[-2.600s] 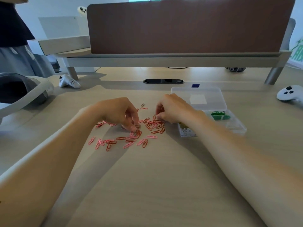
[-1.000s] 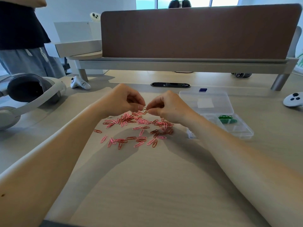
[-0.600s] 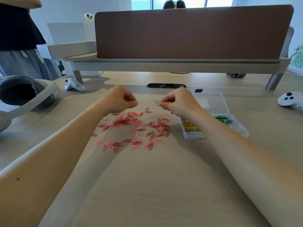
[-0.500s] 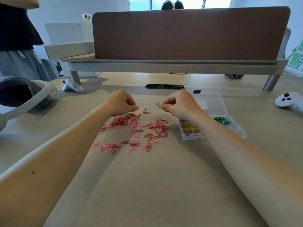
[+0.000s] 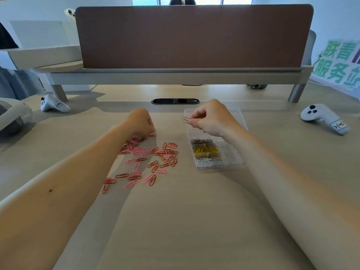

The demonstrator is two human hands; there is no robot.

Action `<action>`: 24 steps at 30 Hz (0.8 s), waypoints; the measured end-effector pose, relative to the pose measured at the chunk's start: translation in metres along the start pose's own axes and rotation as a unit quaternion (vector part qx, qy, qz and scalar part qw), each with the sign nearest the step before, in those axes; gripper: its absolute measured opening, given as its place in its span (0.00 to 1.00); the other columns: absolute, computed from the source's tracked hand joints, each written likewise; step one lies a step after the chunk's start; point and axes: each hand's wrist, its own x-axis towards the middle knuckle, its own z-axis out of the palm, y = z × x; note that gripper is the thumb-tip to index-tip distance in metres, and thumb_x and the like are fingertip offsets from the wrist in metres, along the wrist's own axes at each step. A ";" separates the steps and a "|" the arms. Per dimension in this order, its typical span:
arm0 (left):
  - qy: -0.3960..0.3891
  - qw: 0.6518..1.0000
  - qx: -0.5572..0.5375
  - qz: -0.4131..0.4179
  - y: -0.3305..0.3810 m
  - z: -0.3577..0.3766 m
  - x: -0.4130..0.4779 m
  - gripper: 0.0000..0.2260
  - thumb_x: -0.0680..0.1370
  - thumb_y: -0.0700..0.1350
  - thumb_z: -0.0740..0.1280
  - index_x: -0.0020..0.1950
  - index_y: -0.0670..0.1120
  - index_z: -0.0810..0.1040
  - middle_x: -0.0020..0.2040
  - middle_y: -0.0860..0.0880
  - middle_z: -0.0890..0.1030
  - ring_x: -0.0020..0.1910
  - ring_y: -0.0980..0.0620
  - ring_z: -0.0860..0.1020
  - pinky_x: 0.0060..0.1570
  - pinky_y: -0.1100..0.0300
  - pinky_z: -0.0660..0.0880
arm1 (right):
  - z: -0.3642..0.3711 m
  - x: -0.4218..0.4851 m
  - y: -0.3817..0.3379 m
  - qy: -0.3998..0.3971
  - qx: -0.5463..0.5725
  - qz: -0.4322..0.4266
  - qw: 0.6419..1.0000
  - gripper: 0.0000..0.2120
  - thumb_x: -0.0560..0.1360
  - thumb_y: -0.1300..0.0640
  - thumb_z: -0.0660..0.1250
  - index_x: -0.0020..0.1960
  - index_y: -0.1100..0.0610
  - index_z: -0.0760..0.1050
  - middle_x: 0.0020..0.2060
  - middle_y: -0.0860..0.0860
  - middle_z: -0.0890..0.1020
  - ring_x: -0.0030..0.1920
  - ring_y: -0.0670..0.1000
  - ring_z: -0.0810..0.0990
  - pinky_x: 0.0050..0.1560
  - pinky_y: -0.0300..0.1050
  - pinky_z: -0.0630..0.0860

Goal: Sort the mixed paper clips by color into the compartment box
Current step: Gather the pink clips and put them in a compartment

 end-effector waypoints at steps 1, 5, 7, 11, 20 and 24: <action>0.031 0.999 -0.018 0.022 0.004 -0.001 -0.002 0.07 0.75 0.40 0.70 0.44 0.36 0.83 0.41 0.45 0.83 0.38 0.49 0.79 0.47 0.56 0.78 | -0.005 -0.001 0.004 0.001 -0.006 0.004 1.000 0.04 0.75 0.59 0.71 0.45 0.58 0.84 0.33 0.44 0.79 0.34 0.40 0.75 0.36 0.34 0.70; 0.062 0.980 -0.112 0.155 0.046 -0.007 -0.025 0.03 0.74 0.42 0.72 0.45 0.43 0.83 0.39 0.49 0.83 0.36 0.55 0.81 0.40 0.68 0.76 | -0.022 -0.009 0.020 -0.018 -0.047 0.028 0.998 0.02 0.74 0.59 0.73 0.43 0.54 0.83 0.32 0.43 0.79 0.34 0.41 0.76 0.35 0.34 0.69; 0.040 0.970 -0.128 0.204 0.067 -0.005 -0.032 0.03 0.74 0.41 0.72 0.47 0.44 0.83 0.39 0.50 0.83 0.37 0.57 0.82 0.41 0.69 0.77 | -0.024 -0.013 0.026 -0.040 -0.067 0.046 0.996 0.01 0.73 0.58 0.73 0.43 0.53 0.83 0.34 0.44 0.80 0.36 0.41 0.77 0.35 0.34 0.69; -0.031 0.965 -0.108 0.237 0.085 0.003 -0.034 0.06 0.72 0.41 0.74 0.48 0.47 0.83 0.42 0.52 0.84 0.39 0.59 0.82 0.47 0.64 0.79 | -0.027 -0.018 0.032 -0.058 -0.107 0.033 0.992 0.04 0.72 0.57 0.74 0.47 0.56 0.85 0.37 0.46 0.81 0.39 0.41 0.78 0.36 0.34 0.69; -0.009 0.965 -0.115 0.233 0.082 -0.004 -0.046 0.04 0.73 0.41 0.72 0.47 0.47 0.83 0.41 0.55 0.82 0.41 0.60 0.80 0.44 0.69 0.76 | -0.028 -0.019 0.034 -0.081 -0.136 0.006 0.987 0.07 0.73 0.58 0.73 0.51 0.55 0.84 0.43 0.47 0.81 0.43 0.43 0.78 0.42 0.35 0.70; 0.016 0.974 -0.108 0.196 0.053 -0.018 -0.053 0.03 0.74 0.41 0.72 0.47 0.46 0.83 0.41 0.55 0.82 0.40 0.60 0.80 0.38 0.71 0.76 | -0.024 -0.020 0.025 -0.089 -0.115 -0.015 0.989 0.07 0.74 0.59 0.71 0.52 0.56 0.84 0.43 0.47 0.82 0.41 0.41 0.77 0.40 0.32 0.70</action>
